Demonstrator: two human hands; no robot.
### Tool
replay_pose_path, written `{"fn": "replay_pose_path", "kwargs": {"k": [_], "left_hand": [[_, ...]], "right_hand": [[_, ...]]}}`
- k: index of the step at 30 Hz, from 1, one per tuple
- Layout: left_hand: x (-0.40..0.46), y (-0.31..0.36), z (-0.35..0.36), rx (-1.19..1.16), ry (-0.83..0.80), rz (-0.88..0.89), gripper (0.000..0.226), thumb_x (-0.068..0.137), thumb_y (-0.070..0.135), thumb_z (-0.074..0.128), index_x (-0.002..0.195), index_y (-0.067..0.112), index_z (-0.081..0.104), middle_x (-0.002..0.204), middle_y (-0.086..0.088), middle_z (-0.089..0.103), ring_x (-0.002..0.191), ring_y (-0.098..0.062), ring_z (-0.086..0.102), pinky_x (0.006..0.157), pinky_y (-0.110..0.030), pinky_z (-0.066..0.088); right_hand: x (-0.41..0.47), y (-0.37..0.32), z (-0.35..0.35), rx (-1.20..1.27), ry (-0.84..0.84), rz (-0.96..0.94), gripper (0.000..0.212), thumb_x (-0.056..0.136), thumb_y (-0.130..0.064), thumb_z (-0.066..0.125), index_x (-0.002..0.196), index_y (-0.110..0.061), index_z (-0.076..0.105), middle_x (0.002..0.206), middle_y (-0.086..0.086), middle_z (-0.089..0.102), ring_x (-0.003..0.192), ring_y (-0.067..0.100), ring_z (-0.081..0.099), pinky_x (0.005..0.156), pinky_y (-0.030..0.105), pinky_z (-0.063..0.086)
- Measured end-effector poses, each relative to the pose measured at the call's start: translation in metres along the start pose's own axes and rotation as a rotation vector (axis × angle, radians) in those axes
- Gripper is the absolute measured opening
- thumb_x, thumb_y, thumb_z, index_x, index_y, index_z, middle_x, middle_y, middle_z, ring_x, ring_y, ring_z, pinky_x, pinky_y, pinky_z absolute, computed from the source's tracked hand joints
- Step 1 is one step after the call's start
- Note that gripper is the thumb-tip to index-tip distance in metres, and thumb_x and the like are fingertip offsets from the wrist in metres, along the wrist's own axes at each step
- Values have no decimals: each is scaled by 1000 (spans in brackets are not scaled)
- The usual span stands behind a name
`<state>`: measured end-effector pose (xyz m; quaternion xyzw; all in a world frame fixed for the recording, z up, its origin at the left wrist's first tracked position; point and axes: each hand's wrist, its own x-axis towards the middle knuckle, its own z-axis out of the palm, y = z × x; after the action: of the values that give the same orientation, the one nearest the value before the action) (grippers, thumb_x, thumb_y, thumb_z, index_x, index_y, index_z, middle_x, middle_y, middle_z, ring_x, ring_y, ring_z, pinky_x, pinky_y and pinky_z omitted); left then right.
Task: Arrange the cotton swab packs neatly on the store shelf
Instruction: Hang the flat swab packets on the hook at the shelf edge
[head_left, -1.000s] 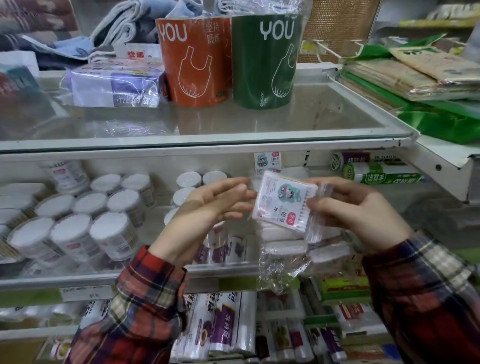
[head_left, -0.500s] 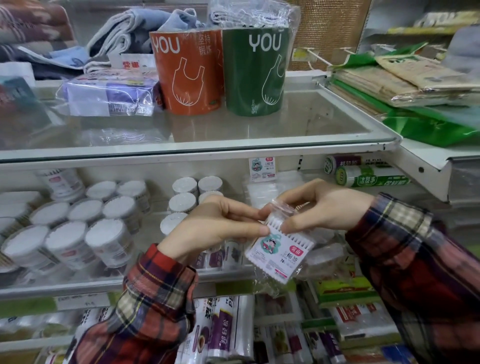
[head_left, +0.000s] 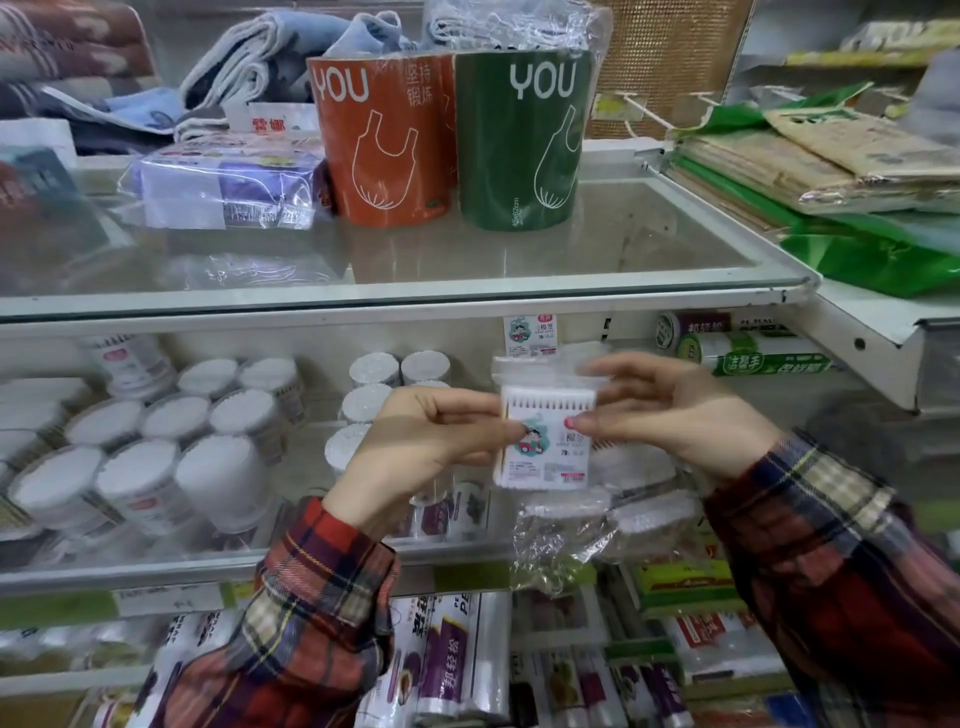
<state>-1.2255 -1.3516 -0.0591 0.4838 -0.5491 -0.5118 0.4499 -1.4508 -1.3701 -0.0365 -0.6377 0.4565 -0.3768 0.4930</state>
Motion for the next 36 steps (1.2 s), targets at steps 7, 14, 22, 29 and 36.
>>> {"fn": "replay_pose_path", "kwargs": {"k": [7, 14, 22, 29, 36], "left_hand": [[12, 0, 0, -34, 35, 3, 23, 76, 7, 76, 98, 7, 74, 90, -6, 77, 84, -17, 73, 72, -22, 59], [30, -6, 11, -68, 106, 40, 30, 78, 11, 74, 107, 2, 70, 96, -9, 76, 93, -23, 72, 74, -29, 60], [81, 2, 21, -62, 303, 58, 24, 74, 19, 81, 92, 5, 73, 87, -8, 76, 86, -22, 73, 86, -38, 58], [117, -18, 27, -29, 330, 9, 22, 73, 16, 81, 93, 10, 71, 94, -9, 75, 88, -21, 72, 87, -41, 57], [121, -39, 32, 56, 362, 41, 23, 77, 18, 78, 96, 16, 65, 100, -5, 71, 94, -20, 68, 88, -41, 57]], "right_hand": [[4, 17, 8, 46, 77, 44, 29, 67, -15, 78, 93, -16, 67, 83, 0, 75, 75, 10, 71, 62, 18, 54], [27, 13, 0, -41, 133, 79, 21, 75, -12, 75, 94, -17, 66, 93, 2, 73, 83, 18, 71, 72, 27, 58], [76, 11, -7, -4, 288, 27, 14, 78, -15, 75, 89, -17, 67, 87, -3, 71, 76, 6, 68, 69, 21, 52], [99, 34, -5, -60, 339, 22, 13, 79, -10, 73, 87, -15, 64, 90, 0, 70, 87, 18, 68, 77, 31, 55], [107, 55, -9, -65, 298, 104, 20, 80, -11, 73, 99, -13, 69, 97, 6, 72, 87, 19, 69, 79, 34, 57]]}}
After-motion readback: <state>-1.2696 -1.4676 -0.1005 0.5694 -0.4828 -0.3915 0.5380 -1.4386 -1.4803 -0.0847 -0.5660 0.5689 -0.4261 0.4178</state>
